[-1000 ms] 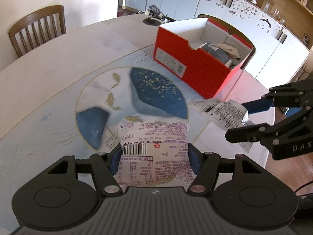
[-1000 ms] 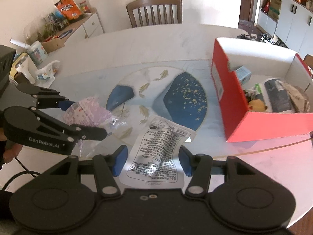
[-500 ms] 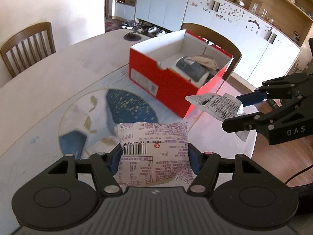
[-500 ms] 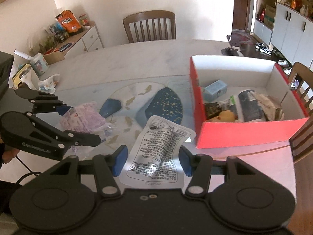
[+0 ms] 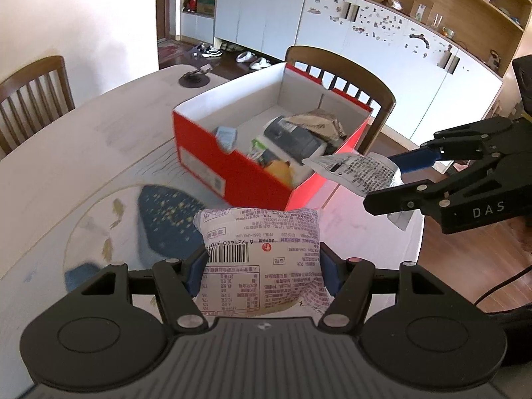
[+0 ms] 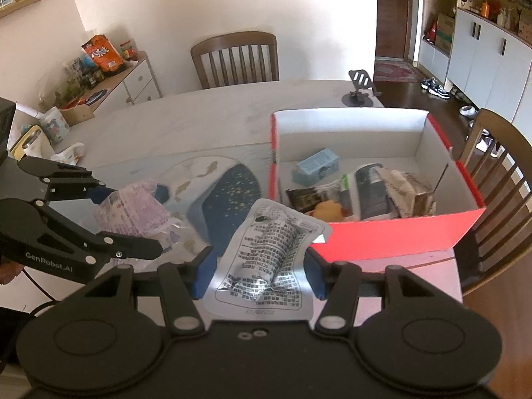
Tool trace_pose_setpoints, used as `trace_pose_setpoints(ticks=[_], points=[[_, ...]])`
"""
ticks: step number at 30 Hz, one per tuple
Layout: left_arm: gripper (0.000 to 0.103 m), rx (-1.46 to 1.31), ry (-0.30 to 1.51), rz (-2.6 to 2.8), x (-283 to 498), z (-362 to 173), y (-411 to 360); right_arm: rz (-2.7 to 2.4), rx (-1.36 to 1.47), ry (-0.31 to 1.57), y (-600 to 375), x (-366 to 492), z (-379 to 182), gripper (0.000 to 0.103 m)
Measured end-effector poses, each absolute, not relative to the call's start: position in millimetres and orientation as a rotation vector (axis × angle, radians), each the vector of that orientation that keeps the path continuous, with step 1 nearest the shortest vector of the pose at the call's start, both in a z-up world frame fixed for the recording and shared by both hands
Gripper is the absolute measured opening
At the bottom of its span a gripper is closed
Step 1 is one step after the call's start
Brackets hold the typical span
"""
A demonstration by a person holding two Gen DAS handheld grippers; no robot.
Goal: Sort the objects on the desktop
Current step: 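Carry pink bread bag in left tool and white pouch in right tool over red box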
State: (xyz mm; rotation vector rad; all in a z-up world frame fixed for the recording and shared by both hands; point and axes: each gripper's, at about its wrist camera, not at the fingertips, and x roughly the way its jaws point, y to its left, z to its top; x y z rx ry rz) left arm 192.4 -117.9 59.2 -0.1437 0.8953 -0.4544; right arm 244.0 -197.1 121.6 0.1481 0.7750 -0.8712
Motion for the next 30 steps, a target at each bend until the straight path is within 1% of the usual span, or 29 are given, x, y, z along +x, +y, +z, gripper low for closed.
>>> trace_pose_setpoints(ticks=[14,30], points=[[0.066,-0.117,0.891,-0.476,235,74,-159,-0.865,0.121,0.770,-241,220,145,0.056],[0.066,-0.101,0.916,-0.491,294,75,-195,-0.882,0.110,0.767,-300,207,165,0.056]])
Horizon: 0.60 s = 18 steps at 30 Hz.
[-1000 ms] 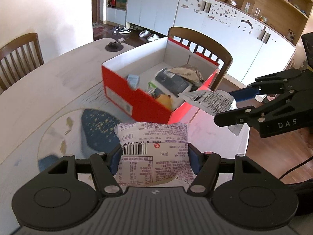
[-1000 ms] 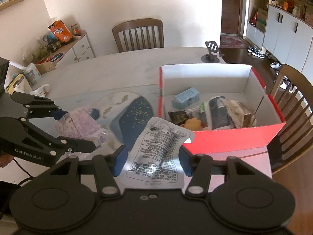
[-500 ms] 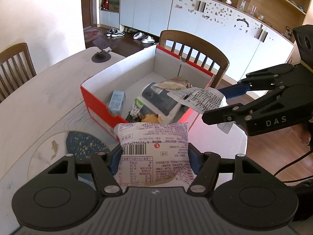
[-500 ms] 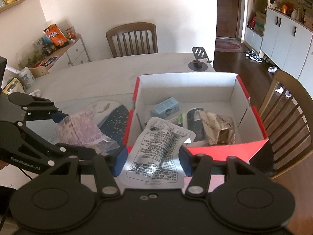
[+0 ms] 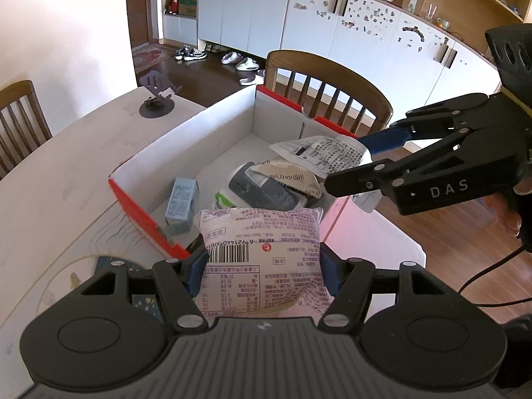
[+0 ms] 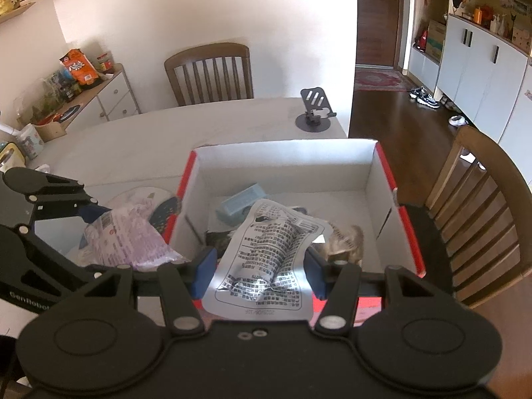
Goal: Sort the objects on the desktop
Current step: 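Carry pink bread bag in left tool and white pouch in right tool over red box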
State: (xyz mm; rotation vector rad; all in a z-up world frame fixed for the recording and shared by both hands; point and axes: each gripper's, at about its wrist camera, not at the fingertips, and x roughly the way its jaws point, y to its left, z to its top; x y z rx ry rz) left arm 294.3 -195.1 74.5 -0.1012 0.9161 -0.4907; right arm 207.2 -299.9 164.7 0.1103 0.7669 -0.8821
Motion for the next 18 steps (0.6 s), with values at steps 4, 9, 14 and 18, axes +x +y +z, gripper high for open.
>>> trace_pose_setpoints(ticks=[4,9,14,18], points=[[0.066,-0.107,0.931,-0.485,312,72,-201,-0.878,0.096,0.772,-314,209,168,0.056],[0.066,-0.102,0.959,-0.480,331,64,-206,-0.887,0.098,0.785,-338,211,169,0.056],[0.066,-0.097,0.993,-0.468,352,54,-210,-0.888,0.105,0.809,-360,215,165,0.056],[0.066,-0.104,1.010,-0.459,366,46,-215,-0.889,0.113,0.833,-378,218,160,0.056]])
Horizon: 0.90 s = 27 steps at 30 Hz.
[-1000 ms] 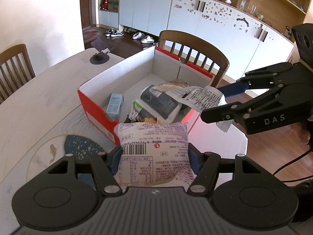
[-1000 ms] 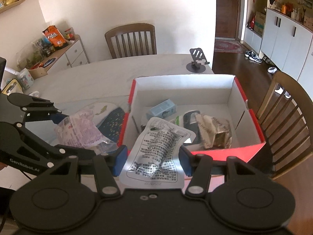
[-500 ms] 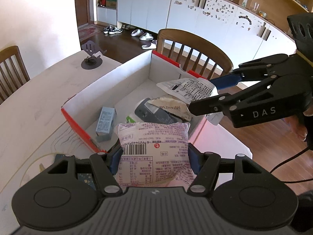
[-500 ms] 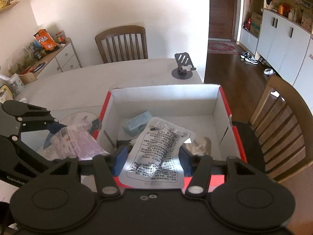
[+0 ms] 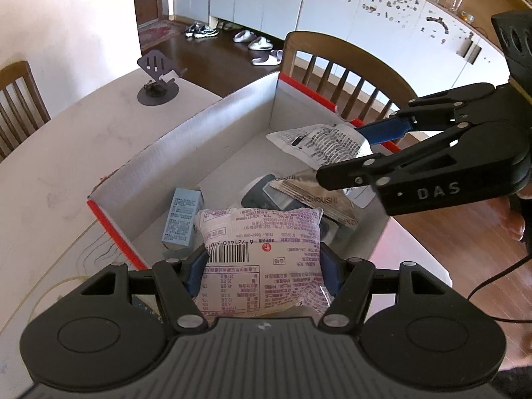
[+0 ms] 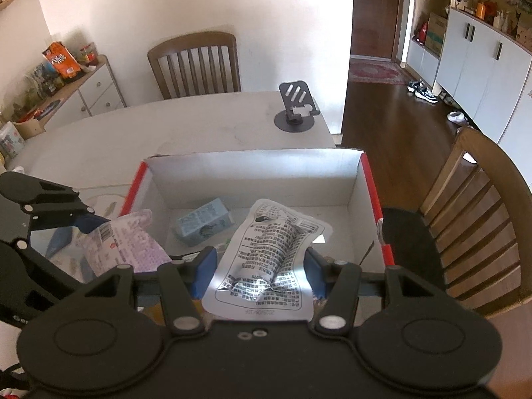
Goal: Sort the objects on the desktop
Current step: 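Carry pink bread bag in left tool and white pouch in right tool over red box, then open right gripper dropping white pouch into red box while left gripper releases bread bag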
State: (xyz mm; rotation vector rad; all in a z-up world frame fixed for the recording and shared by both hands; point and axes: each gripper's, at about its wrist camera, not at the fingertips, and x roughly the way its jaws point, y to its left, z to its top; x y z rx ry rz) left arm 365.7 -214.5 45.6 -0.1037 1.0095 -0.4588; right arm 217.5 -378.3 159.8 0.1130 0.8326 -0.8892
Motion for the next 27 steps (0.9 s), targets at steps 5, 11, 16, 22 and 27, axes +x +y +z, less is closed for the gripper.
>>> trace_pose_setpoints(ticks=[5,11,16,22,27], points=[[0.066,-0.092,1.027,-0.452,377,37,-222,-0.901,0.123,0.856,-399,222,152,0.056],[0.066,-0.061,1.056,-0.450,384,27,-226,-0.903,0.138,0.866,-416,228,148,0.056],[0.066,-0.045,1.082,-0.448,390,18,-228,-0.914,0.150,0.888,-430,233,142,0.056],[0.066,-0.031,1.114,-0.453,395,5,-230,-0.914,0.167,0.918,-443,235,129,0.057],[0.066,-0.013,1.128,-0.457,398,-2,-233,-0.915,0.167,0.926,-448,237,125,0.058]])
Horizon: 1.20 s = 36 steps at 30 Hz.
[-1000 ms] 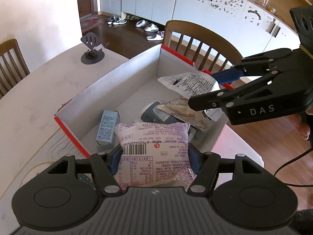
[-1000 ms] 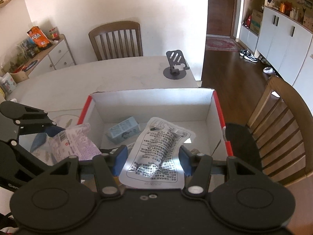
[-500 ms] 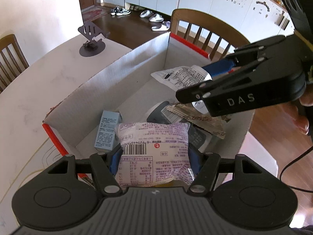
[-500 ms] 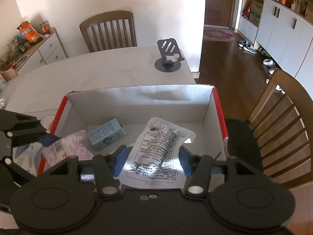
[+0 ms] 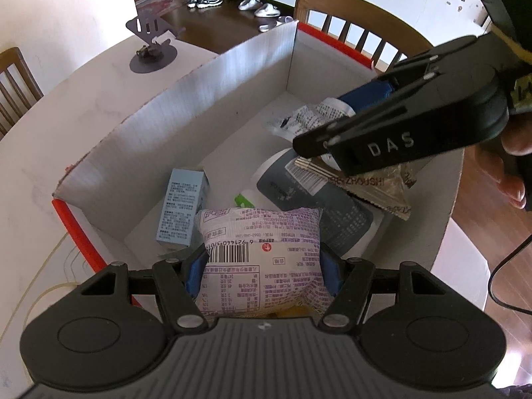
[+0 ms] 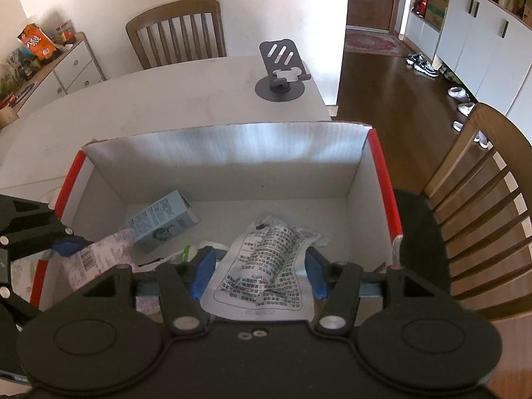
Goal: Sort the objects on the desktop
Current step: 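Open right gripper dropping white pouch into red box while left gripper releases bread bag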
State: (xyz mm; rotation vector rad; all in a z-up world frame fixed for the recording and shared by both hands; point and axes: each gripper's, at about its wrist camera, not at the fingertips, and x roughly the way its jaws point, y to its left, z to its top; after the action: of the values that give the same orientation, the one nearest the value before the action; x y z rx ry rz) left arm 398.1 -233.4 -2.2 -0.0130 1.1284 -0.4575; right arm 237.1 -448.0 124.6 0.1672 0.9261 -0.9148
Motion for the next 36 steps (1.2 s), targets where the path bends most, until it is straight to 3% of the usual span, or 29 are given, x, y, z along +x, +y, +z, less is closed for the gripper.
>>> trace_pose_setpoints(ticks=[11,20,36], points=[[0.069,-0.018,1.155,-0.502,404,-10,-238,-0.917,0.174,0.914,-454,233,124,0.064],[0.083,-0.018,1.136,-0.504,402,-7,-240,-0.905,0.171,0.888,-444,227,131,0.072],[0.084,-0.071,1.061,-0.486,383,25,-223,-0.865,0.149,0.859,-412,219,149,0.075]])
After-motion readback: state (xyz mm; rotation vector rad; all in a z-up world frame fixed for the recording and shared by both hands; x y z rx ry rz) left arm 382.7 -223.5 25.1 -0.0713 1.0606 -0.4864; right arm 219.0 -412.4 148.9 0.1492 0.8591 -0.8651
